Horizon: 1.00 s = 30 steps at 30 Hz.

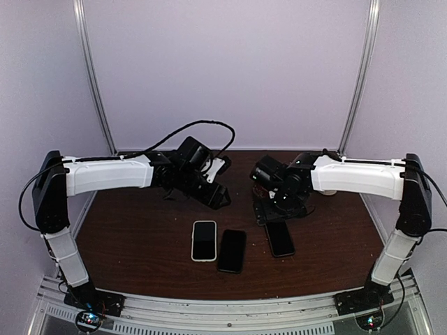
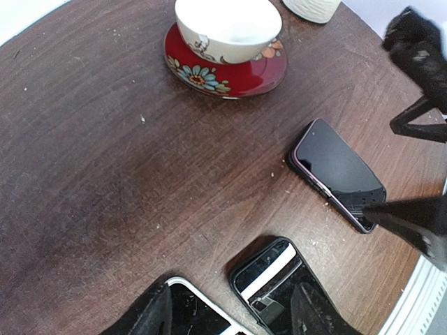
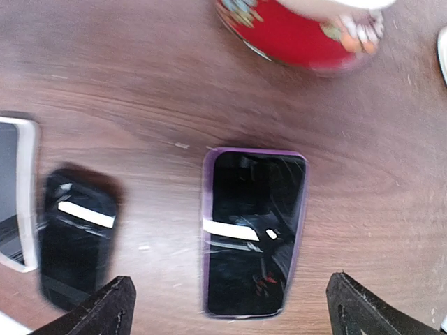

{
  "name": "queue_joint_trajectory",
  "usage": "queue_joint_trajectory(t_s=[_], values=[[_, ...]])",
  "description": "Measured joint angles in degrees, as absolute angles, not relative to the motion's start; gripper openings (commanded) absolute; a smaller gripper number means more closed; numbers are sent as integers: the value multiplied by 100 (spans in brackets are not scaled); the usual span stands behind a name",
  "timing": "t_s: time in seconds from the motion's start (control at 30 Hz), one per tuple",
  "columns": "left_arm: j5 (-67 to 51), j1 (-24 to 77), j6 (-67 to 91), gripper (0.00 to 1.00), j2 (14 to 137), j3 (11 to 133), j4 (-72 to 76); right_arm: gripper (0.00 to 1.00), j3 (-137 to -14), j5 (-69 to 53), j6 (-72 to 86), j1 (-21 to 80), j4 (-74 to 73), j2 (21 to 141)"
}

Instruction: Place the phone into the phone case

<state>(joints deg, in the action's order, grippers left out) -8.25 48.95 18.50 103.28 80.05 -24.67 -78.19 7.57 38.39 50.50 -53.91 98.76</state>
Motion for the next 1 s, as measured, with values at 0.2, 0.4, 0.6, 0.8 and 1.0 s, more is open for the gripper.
queue_joint_trajectory(t_s=[0.2,0.4,0.6,0.8,1.0], values=[[-928,4895,1846,63,10370,8005,-2488,100,-7439,764,3979,4932,-5363,10613],[-985,4895,1835,63,10372,8005,-2510,99,-6912,377,4110,4829,-4934,10659],[-1011,4895,1833,63,10381,8005,-2536,95,-6716,58,4204,4759,-4617,10582],[-1013,4895,1833,63,10383,8005,-2543,75,-6632,-117,4252,4759,-4377,10569],[-1013,4895,1833,63,10383,8009,-2550,62,-6405,-110,4211,4770,-4147,10388]])
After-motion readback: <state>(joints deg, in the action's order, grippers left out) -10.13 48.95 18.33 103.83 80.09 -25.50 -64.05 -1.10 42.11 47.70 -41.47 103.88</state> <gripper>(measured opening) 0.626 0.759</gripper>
